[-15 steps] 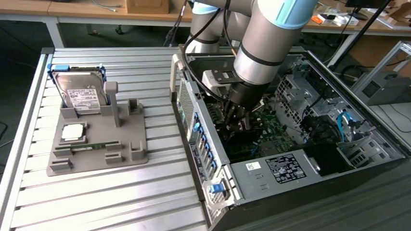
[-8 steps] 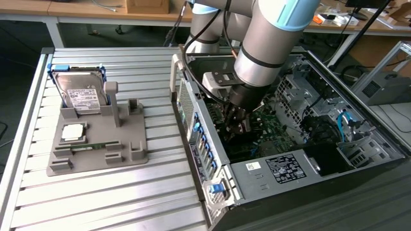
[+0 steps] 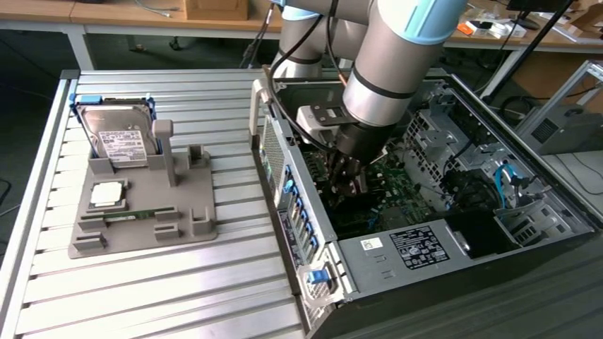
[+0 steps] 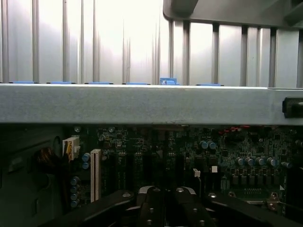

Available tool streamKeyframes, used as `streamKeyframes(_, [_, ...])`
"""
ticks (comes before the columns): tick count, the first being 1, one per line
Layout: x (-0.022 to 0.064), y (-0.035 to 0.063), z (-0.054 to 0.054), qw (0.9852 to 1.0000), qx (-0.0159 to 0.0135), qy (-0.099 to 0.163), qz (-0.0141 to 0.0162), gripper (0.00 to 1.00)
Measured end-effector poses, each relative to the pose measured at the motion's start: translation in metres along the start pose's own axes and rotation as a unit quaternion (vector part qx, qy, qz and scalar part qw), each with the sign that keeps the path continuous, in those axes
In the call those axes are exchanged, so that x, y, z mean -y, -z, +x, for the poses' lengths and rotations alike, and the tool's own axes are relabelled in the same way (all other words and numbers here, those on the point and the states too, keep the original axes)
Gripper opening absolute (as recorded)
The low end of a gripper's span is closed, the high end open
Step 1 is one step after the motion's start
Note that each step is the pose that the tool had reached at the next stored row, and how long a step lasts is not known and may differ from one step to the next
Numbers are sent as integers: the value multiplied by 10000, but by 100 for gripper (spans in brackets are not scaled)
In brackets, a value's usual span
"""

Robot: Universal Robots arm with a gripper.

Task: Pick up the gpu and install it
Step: 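Press down on the gpu until it lock into place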

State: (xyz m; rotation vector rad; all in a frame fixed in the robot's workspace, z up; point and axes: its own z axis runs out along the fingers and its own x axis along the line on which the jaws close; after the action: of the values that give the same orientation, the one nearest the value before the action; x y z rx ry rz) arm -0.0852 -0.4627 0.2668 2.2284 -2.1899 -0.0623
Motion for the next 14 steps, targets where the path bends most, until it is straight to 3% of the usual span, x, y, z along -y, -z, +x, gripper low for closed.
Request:
streamKeyframes(2, [1, 10, -3, 10000, -11, 4, -6, 10])
streamKeyframes(5, [-2, 23, 1, 10000, 11, 5, 6, 10])
streamKeyframes(7, [-4, 70, -1, 10000, 20, 5, 9, 10])
streamKeyframes(11, [-7, 174, 0, 10000, 10, 6, 5, 10])
streamKeyframes(14, [65, 181, 1, 10000, 11, 5, -1, 10])
